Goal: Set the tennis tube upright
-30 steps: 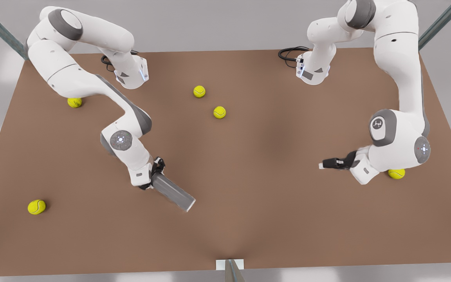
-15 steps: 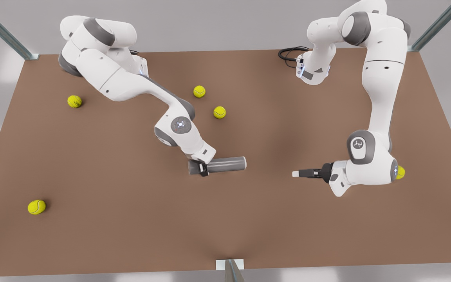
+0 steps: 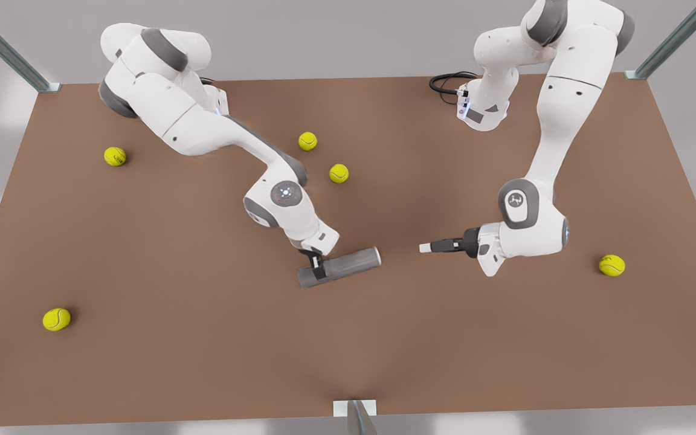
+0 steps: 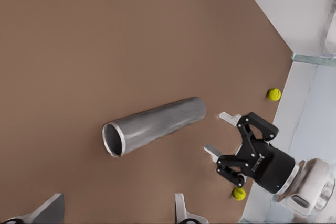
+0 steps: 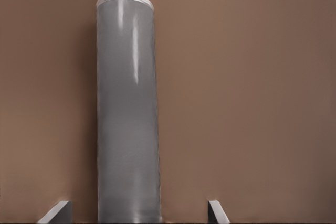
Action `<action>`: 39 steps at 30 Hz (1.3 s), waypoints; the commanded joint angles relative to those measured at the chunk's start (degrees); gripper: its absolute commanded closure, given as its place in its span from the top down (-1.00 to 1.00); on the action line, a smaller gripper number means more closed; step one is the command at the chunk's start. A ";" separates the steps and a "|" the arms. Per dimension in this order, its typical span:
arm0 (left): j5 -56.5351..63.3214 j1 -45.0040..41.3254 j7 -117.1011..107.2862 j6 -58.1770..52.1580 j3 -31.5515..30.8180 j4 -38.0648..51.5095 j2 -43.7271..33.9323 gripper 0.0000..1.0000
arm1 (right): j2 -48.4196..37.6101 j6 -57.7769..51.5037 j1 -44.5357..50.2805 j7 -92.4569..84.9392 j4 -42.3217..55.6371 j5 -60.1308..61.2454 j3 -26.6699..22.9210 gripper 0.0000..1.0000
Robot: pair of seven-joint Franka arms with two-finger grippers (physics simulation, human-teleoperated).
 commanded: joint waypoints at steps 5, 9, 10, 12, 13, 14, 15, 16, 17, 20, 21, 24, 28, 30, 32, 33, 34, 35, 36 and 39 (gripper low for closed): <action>-9.36 -0.89 0.87 7.95 -3.65 -0.72 1.84 0.99 | -15.50 -18.10 -31.01 1.88 0.58 11.53 10.66 1.00; -12.52 -3.00 3.25 11.03 -4.00 -0.55 3.25 0.99 | -30.37 -32.59 -27.50 27.10 1.27 24.45 0.28 1.00; -13.22 -4.23 3.34 12.43 -4.09 -0.64 3.69 0.99 | -28.43 -36.56 -27.23 28.17 6.29 22.52 0.37 1.00; -14.10 -4.85 5.88 14.63 -4.70 -0.55 5.18 0.99 | -29.13 -36.74 -31.54 28.78 6.38 23.83 0.20 1.00; -16.47 -5.28 8.87 16.04 -4.79 -0.55 6.24 0.99 | -33.17 -36.82 -26.11 29.39 5.50 27.52 -7.78 1.00; -19.11 -5.81 11.94 16.92 -4.79 -0.55 7.12 0.99 | -38.09 -39.02 -7.58 32.20 4.09 30.86 -29.82 1.00; -19.91 -5.90 13.35 17.00 -4.79 -0.55 7.73 0.99 | -39.94 -42.01 2.39 34.93 3.83 31.83 -42.16 1.00; -20.26 -6.08 13.62 17.09 -4.79 -0.55 7.91 0.99 | -41.44 -41.48 -0.07 35.81 1.02 31.92 -42.08 1.00; -20.35 -6.08 14.50 18.58 -4.79 -0.37 8.52 0.99 | -41.35 -41.48 0.45 41.96 1.19 31.57 -41.38 1.00; -21.49 -6.34 16.34 19.11 -4.79 0.33 9.93 0.99 | -41.26 -42.37 -0.42 42.05 1.63 31.74 -40.50 1.00; -21.58 -6.25 17.75 19.11 -4.79 0.86 11.07 0.99 | -40.65 -43.59 -0.43 42.32 1.98 31.66 -40.50 1.00; -23.60 -6.52 19.86 20.96 -4.79 1.12 12.13 0.99 | -36.08 -48.43 -4.73 40.56 8.75 35.17 -41.03 1.00; -23.69 -6.43 21.53 21.14 -4.79 2.88 14.15 0.99 | -36.25 -45.17 -4.64 40.56 8.05 34.20 -40.50 1.00; -23.77 -6.78 21.53 21.14 -4.79 3.49 14.76 0.99 | -36.34 -44.91 -5.08 40.47 8.05 34.12 -40.50 1.00; -24.47 -7.57 21.97 22.54 -4.79 4.02 15.73 0.99 | -36.52 -45.17 -4.99 40.56 8.14 34.12 -40.41 1.00; -24.92 -7.74 22.14 22.63 -4.79 4.02 15.90 0.99 | -36.60 -45.17 -5.00 40.47 8.14 34.12 -40.41 1.00; -24.92 -7.83 22.32 22.72 -4.79 4.20 16.17 0.99 | -36.69 -45.44 -5.26 40.21 7.96 34.12 -40.41 1.00; -24.92 -7.83 22.32 22.72 -4.79 4.55 16.52 0.99 | -36.69 -45.53 -5.43 39.50 7.96 34.12 -40.41 1.00; -24.92 -7.83 22.58 22.72 -4.79 4.64 16.61 0.99 | -36.69 -45.52 -5.43 39.50 8.05 34.12 -40.41 1.00; -28.52 -8.54 24.60 22.81 -4.79 4.99 17.40 0.99 | -36.25 -45.44 -5.35 39.50 7.96 34.20 -40.41 1.00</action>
